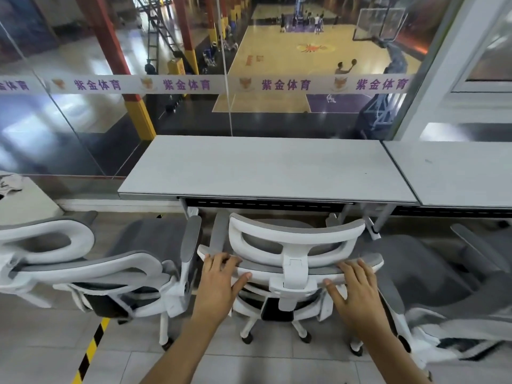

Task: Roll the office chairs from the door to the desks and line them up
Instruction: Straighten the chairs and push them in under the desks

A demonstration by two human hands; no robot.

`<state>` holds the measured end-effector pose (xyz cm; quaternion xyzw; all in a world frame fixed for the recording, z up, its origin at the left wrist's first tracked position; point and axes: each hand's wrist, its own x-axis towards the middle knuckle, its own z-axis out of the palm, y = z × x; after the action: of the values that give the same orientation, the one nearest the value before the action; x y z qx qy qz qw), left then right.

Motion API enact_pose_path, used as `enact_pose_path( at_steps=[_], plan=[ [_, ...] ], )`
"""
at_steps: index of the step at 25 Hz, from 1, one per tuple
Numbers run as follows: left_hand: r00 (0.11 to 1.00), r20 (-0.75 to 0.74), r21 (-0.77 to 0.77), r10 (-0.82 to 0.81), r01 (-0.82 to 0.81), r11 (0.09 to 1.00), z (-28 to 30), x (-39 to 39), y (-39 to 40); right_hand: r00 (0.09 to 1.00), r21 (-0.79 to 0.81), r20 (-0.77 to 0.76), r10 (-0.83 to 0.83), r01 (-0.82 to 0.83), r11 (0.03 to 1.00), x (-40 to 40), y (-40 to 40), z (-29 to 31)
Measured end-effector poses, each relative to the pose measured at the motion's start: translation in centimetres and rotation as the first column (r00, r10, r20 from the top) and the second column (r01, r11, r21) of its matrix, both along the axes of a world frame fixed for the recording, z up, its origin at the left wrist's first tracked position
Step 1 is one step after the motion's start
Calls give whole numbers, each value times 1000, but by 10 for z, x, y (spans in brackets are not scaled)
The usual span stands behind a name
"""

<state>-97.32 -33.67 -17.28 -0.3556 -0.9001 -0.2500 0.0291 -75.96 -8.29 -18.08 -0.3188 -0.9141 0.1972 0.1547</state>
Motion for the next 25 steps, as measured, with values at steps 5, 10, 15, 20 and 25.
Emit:
enact_pose_path(
  at_steps=[5, 10, 15, 20, 25],
  plan=[
    [1000, 19, 26, 22, -23, 999, -3, 7, -1, 1000, -17, -17, -4, 4, 1000, 3, -4, 1],
    [1000, -6, 42, 17, -17, 999, -8, 6, -2, 999, 0, -34, 0, 0, 1000, 3, -3, -2],
    [995, -98, -22, 17, -20, 1000, -8, 11, 1, 997, 22, -81, -15, 17, 1000, 3, -5, -3],
    [999, -40, 0, 30, -30, 1000, -6, 9, -1, 997, -3, -72, -26, 26, 1000, 3, -10, 1],
    [999, -44, -21, 21, -22, 1000, -5, 10, -1, 998, -30, -48, -51, 49, 998, 3, -13, 4]
  ],
)
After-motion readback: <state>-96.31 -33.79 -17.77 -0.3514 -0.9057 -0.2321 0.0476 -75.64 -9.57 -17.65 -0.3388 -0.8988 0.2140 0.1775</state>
